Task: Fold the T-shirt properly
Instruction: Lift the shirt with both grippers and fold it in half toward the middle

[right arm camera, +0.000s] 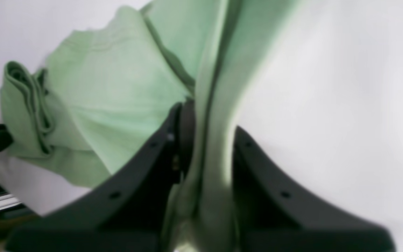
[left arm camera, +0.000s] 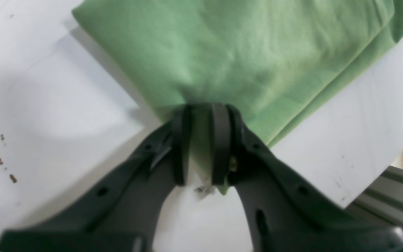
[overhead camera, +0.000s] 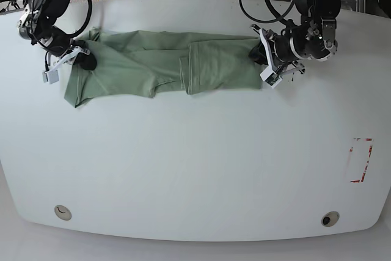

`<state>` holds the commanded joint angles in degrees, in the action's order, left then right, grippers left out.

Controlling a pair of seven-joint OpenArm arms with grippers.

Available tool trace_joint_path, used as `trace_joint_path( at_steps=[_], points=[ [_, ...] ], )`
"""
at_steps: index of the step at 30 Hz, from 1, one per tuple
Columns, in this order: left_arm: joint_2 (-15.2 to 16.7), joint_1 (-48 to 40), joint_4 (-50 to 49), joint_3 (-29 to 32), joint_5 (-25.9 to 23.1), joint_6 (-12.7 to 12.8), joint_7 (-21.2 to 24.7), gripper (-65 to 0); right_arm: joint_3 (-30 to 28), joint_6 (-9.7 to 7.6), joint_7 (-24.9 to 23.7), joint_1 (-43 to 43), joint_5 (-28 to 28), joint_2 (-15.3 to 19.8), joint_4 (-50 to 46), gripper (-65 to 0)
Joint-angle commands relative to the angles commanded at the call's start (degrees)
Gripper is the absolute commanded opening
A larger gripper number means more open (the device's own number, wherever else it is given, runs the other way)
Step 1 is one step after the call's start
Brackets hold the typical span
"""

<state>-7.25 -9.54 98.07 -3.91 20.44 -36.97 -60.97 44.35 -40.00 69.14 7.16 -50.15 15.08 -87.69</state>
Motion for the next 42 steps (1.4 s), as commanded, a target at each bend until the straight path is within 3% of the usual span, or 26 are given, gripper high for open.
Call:
trace_joint_path(
  at_steps=[3,9,12,19,21,33,36,39,42],
  points=[
    [0.09,2.64,-3.69,2.20,0.35,1.32,0.00,-56.9,0.00,0.00,0.09,1.85,0.00,0.09,-8.53,-65.0],
    [5.71,9.14,-12.22,3.69,0.09,1.67,0.00,-56.9,-0.18,0.00,0.53,4.75,-0.09,1.14,-23.65,-65.0],
    [8.53,12.66,-16.88,3.78,0.00,1.67,0.00,-56.9,-1.41,0.00,3.87,4.13,-0.26,1.23,-27.08,-65.0],
    [14.95,19.87,-26.90,3.87,0.00,1.67,0.00,-56.9,-8.44,0.00,4.92,0.09,-0.35,0.97,-27.69,-65.0],
    [16.09,21.01,-28.57,3.87,0.00,1.67,0.00,-56.9,-10.90,0.00,4.92,-1.14,-0.35,-0.62,-27.69,-65.0],
    [16.25,20.31,-29.10,7.21,0.09,1.67,0.00,-56.8,-17.85,0.00,4.57,-5.10,0.00,-11.78,-21.71,-65.0],
    [16.25,20.13,-28.84,7.12,0.18,1.67,0.00,-56.8,-19.52,0.00,2.37,-5.10,0.09,-12.40,-19.08,-65.0],
    [16.25,20.13,-28.84,7.12,0.35,1.67,0.00,-56.8,-22.59,0.00,-0.62,-4.92,0.09,-11.08,-16.44,-57.2],
    [16.25,20.13,-28.84,7.12,0.35,1.41,0.00,-56.0,-24.35,0.00,-1.14,-5.19,0.00,-10.55,-14.15,-40.7]
  ],
)
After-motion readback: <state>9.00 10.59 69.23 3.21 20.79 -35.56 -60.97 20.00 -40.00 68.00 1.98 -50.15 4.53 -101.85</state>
